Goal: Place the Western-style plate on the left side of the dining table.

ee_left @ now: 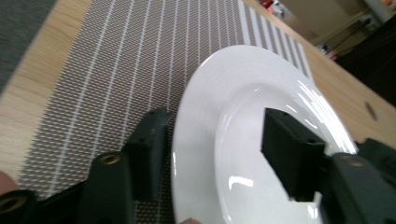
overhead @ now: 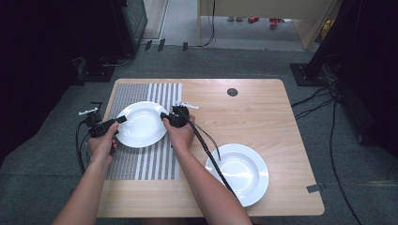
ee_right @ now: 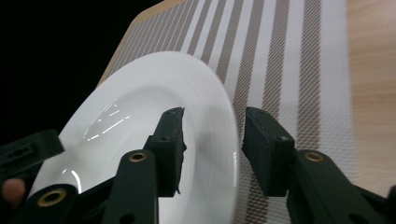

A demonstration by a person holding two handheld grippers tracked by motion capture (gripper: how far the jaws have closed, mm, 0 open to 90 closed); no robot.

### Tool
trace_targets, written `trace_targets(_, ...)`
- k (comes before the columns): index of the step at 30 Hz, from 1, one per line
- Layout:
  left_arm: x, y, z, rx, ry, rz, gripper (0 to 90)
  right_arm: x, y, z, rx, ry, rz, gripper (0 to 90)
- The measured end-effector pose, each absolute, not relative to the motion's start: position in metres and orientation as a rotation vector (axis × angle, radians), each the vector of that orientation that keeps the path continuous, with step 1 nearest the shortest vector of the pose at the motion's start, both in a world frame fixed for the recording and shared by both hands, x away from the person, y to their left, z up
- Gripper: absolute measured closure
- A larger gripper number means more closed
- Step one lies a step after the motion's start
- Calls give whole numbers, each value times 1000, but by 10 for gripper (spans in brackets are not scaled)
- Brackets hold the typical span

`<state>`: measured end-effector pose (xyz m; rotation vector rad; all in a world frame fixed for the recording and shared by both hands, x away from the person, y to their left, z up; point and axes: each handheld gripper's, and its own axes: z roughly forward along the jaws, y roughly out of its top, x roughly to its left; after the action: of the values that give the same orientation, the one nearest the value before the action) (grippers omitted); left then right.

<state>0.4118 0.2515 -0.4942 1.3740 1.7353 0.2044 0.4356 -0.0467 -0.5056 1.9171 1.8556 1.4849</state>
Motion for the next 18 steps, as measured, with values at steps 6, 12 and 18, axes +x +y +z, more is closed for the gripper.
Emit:
trace_targets(6, 404, 253, -486, 1449, 1780, 310, 235, 429, -60, -484, 1842, 1851, 1489, 515)
trace_targets(12, 384, 254, -474, 1453, 1714, 370, 208, 418, -79, -466, 1783, 1879, 1553, 470)
trace_targets(18, 366, 246, -471, 1485, 1680, 416, 209, 404, -96, -452, 1672, 1974, 1512, 438)
